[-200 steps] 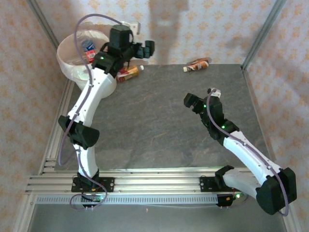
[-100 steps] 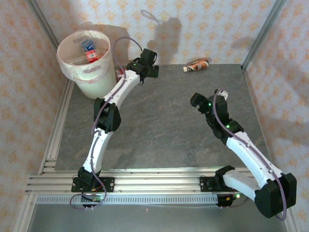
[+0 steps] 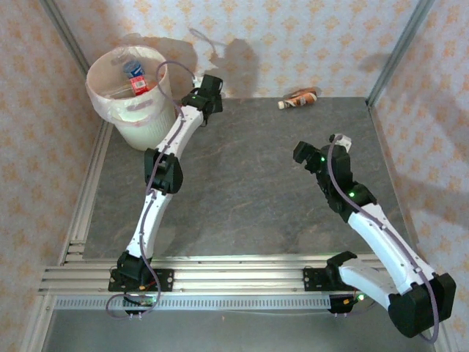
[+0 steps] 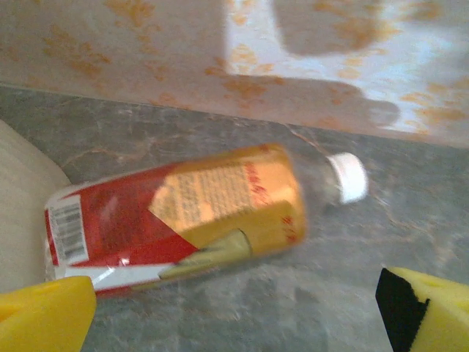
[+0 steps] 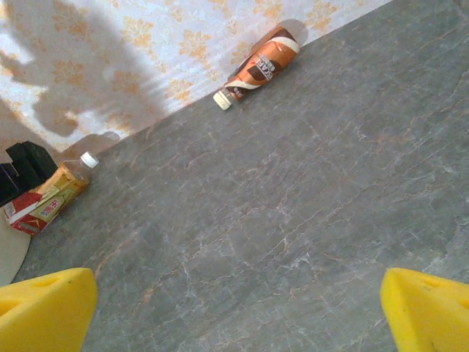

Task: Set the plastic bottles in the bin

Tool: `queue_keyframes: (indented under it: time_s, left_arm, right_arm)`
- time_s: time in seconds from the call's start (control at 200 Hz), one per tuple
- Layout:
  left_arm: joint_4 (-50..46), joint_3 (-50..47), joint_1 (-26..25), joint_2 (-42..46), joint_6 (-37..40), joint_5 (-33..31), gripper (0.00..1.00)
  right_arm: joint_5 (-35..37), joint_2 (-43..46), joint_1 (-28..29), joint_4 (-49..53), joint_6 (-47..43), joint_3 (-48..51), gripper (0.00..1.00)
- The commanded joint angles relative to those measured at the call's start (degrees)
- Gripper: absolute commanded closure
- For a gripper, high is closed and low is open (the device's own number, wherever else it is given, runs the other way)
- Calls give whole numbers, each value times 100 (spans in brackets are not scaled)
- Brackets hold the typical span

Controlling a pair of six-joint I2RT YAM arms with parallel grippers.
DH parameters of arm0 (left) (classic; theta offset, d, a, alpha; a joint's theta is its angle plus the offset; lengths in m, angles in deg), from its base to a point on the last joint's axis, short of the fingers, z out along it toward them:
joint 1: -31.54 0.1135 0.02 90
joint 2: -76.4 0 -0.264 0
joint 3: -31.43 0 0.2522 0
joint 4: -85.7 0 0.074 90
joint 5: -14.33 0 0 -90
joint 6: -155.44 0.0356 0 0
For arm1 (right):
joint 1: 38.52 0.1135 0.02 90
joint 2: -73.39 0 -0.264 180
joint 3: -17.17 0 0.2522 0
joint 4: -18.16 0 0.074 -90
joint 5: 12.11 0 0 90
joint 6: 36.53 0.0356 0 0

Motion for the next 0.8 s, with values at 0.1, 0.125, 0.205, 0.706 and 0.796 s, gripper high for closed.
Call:
queue_keyframes:
  time_s: [0.1, 0.125, 0.205, 0.706, 0.796]
  left_arm:
    - [525, 343, 152, -326, -168, 350, 0]
    - [563, 341, 166, -354, -147, 315, 0]
    - [581, 343, 182, -470, -106, 215, 0]
    - [-317, -1545, -273, 755, -681, 1535, 0]
    - [-451, -1764, -412, 1072, -816, 1863, 0]
  right_arm:
    - [396, 272, -14, 196, -146, 28, 1]
    - [406, 272, -14, 225, -152, 22, 1]
    - [443, 280, -23, 331, -183, -21, 1]
    - [367, 382, -18, 196, -385, 121, 1]
    - [364, 381, -18, 349, -444, -6, 1]
